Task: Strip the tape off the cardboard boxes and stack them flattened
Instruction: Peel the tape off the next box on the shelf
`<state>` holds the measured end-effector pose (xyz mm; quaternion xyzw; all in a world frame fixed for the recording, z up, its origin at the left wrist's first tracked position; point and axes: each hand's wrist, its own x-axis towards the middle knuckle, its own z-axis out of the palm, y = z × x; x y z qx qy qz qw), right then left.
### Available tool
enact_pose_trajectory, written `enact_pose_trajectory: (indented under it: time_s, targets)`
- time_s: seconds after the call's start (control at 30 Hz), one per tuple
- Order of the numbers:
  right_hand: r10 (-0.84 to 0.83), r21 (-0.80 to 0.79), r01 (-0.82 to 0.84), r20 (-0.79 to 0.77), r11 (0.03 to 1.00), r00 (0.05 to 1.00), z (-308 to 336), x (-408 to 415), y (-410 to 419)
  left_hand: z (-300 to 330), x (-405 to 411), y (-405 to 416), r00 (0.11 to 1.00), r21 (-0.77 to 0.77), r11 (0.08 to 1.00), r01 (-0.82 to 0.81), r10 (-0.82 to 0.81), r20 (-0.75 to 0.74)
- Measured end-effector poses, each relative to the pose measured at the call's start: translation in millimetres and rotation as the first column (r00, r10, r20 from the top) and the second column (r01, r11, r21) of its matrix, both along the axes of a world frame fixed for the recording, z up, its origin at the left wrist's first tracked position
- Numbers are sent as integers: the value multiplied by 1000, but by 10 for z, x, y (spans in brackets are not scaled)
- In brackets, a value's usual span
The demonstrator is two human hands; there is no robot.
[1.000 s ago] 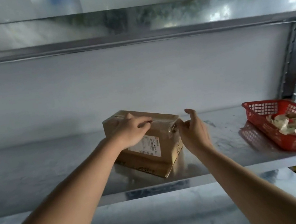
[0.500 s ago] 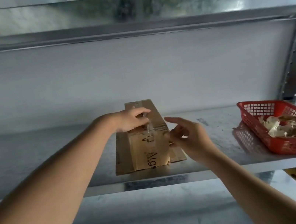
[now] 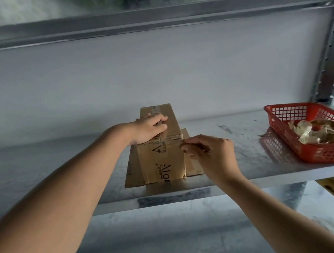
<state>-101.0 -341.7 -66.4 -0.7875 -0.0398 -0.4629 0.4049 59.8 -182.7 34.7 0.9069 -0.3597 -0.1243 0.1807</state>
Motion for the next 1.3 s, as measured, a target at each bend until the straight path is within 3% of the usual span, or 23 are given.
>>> enact_pose_trajectory:
  time_s: [0.1, 0.2, 0.37, 0.57, 0.7, 0.77, 0.83, 0.9, 1.03, 1.13, 1.2, 1.3]
  targets:
    - [-37, -121, 42, 43, 992, 998, 34, -20, 8, -12, 20, -8, 1000, 13, 1000, 4, -4, -2]
    - [-92, -368, 93, 19, 925, 996, 130, -53, -24, -9, 36, -9, 1000, 11, 1000, 9, -9, -10]
    - [-253, -772, 148, -18, 618, 967, 377, -87, -88, 3, 35, -37, 999, -13, 999, 40, -40, -13]
    - [-263, -890, 165, 53, 425, 963, 566, -160, -89, 18, 46, -88, 1000, -30, 999, 13, -12, 17]
    - [-249, -866, 204, 96, 456, 964, 756, -175, -12, 63, 42, -100, 999, 41, 999, 24, -25, 27]
    - [-267, -823, 199, 60, 532, 962, 773, -148, -27, 59, 19, -106, 1000, 22, 999, 23, -23, 18]
    - [-186, -655, 60, -124, 753, 975, 741, -138, -56, 42, -6, -104, 999, 14, 1000, 21, -21, 30]
    - [-6, -359, -98, -278, 928, 961, 682, -135, -85, 23, -10, -111, 999, 7, 1000, -5, 5, 51]
    - [160, -115, -216, -368, 970, 916, 632, -142, -142, 32, -6, -142, 995, 26, 999, -18, 15, 101]
    - [65, -259, -187, -417, 948, 907, 650, -134, -173, 55, -18, -146, 993, 32, 999, -12, 9, 118]
    - [-38, -402, -109, -341, 909, 939, 658, -106, -157, 77, -37, -151, 991, 45, 998, -32, 26, 131]
    - [-74, -438, -19, -195, 899, 978, 722, -80, -76, 111, -72, -177, 986, 64, 997, -39, 28, 163]
